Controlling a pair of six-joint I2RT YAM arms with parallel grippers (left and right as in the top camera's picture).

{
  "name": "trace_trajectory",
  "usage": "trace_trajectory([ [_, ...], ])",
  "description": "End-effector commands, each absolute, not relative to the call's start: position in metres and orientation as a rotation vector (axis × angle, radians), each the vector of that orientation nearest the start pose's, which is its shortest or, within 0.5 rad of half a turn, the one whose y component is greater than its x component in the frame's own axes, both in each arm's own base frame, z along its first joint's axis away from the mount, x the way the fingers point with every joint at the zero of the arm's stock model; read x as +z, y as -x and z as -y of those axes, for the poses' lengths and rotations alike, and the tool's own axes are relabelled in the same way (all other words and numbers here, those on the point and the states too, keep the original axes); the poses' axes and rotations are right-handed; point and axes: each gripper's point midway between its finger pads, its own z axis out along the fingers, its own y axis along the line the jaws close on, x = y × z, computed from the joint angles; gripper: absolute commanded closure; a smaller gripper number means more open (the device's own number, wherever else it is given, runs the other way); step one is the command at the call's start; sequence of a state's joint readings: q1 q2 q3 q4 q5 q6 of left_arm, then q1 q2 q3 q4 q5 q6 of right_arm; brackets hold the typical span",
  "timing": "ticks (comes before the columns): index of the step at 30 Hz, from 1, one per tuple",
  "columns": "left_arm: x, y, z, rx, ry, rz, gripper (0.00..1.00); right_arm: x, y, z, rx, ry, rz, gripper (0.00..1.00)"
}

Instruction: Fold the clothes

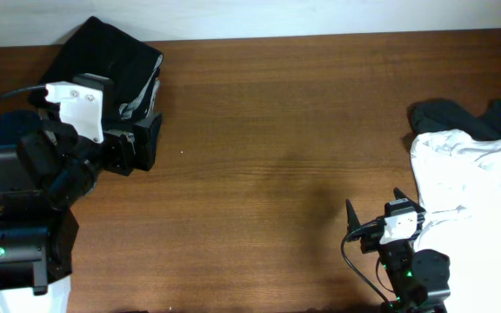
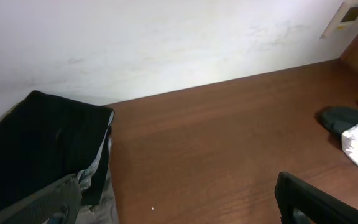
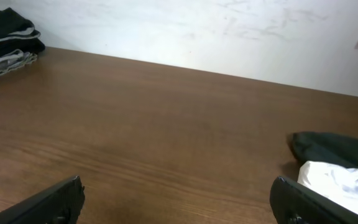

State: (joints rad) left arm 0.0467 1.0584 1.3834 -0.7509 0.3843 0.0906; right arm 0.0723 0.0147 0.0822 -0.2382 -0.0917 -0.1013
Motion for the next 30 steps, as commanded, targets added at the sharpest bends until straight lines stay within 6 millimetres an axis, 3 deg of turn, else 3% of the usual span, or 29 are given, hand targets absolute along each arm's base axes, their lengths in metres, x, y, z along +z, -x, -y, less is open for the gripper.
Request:
trace_trajectory([
  [1,0.385,-0.318,0.049,-0.276,-0.304,-1.942,0.01,0.151,-0.236,-0.032,0.061,0.211,-1.724,0.01],
  [23,0.384,-0.318,0.049,-0.276,-0.304,-1.946,0.01,0.15,-0.236,-0.032,0.061,0.211,-1.725,0.01],
  [26,0.375,-0.315,0.04,-0.223,-0.27,-1.974,0.01,0.15,-0.236,-0.032,0.061,0.211,-1.725,0.01],
  [30,0.33,-0.311,0.028,-0.139,-0.226,-1.936,0.01,0.15,-0.236,-0.032,0.061,0.211,-1.725,0.01],
])
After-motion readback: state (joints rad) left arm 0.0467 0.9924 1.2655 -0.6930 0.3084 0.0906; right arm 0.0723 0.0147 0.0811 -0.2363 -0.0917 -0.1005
